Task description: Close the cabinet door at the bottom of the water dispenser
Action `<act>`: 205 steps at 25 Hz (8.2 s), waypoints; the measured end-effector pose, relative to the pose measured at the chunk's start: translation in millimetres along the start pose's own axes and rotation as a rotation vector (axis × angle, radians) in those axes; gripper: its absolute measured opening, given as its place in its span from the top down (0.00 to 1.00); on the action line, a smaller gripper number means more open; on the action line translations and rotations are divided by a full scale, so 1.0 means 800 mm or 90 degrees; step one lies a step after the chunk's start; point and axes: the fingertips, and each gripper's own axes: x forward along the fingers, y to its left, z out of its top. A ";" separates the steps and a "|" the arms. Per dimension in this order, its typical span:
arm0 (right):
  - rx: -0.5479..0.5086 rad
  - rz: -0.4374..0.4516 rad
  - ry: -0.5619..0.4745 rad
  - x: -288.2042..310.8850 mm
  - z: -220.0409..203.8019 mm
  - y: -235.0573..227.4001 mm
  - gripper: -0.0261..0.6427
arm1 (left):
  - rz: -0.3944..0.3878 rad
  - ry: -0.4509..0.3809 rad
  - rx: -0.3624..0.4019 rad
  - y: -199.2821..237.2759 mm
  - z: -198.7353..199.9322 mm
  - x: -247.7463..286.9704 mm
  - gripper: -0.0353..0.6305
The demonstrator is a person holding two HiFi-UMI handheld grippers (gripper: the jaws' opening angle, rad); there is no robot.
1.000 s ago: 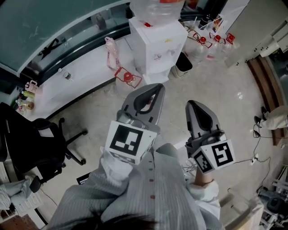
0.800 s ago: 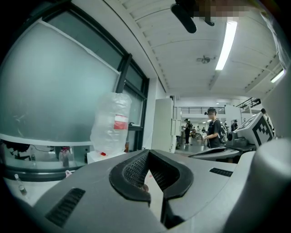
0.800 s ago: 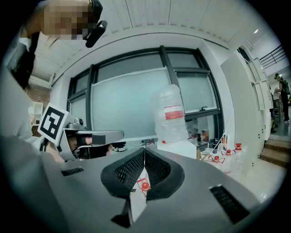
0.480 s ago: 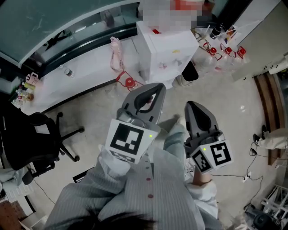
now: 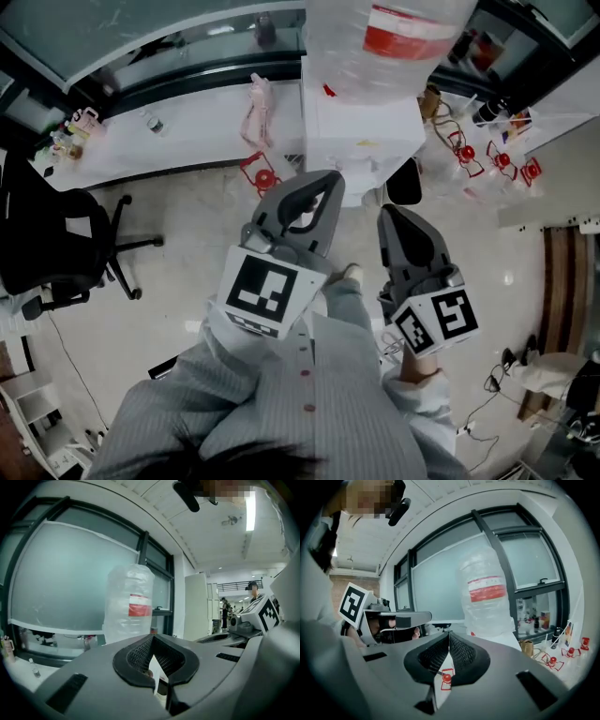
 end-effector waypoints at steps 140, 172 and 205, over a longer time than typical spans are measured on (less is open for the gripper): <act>-0.245 0.096 0.733 0.151 -0.772 -0.305 0.71 | 0.388 0.368 -0.381 -0.013 -0.696 0.117 0.93; -0.233 -0.009 0.707 0.232 -0.755 -0.418 0.76 | 0.498 0.333 -0.492 -0.045 -0.748 0.135 0.93; -0.274 -0.062 0.644 0.275 -0.740 -0.452 0.78 | 0.536 0.319 -0.504 -0.032 -0.761 0.123 0.93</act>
